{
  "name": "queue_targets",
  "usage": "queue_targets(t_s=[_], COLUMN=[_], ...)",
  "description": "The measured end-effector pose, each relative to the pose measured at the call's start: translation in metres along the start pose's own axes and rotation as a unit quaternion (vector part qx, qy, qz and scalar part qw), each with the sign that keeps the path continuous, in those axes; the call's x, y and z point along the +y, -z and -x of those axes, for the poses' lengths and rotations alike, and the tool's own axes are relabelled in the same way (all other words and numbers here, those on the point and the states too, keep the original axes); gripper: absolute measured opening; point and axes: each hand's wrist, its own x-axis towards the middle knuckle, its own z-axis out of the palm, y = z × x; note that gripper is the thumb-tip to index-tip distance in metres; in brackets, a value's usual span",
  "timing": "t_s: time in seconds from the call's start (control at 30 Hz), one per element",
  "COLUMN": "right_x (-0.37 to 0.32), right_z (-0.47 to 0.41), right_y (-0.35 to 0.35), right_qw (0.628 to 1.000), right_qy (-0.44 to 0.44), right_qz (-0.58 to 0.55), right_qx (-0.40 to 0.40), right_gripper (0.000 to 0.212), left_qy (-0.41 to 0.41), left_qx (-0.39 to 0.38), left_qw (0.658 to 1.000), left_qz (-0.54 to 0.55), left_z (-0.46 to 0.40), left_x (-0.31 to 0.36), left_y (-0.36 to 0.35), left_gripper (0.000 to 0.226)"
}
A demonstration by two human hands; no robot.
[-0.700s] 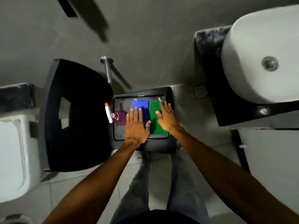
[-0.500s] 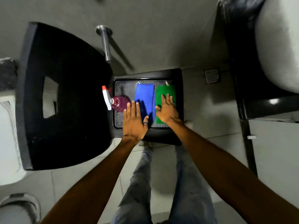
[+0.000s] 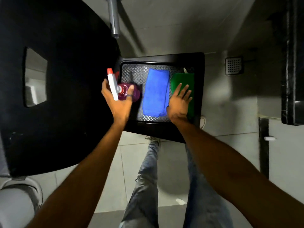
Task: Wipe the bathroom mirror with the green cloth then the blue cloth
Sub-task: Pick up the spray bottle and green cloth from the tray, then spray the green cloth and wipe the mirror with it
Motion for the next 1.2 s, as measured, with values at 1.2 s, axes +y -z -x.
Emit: queue_targets(t_s=[1.2], right_x=[0.08], right_z=[0.224], right_y=[0.645], right_qw=[0.425], right_qy=[0.355], right_qz=[-0.833], right_qx=[-0.006], right_gripper=[0.038], left_qy=[-0.399], left_qx=[-0.364], left_qw=[0.826], left_qz=[0.163], left_z=[0.064], left_x=[0.613], left_y=[0.142], left_gripper=[0.094])
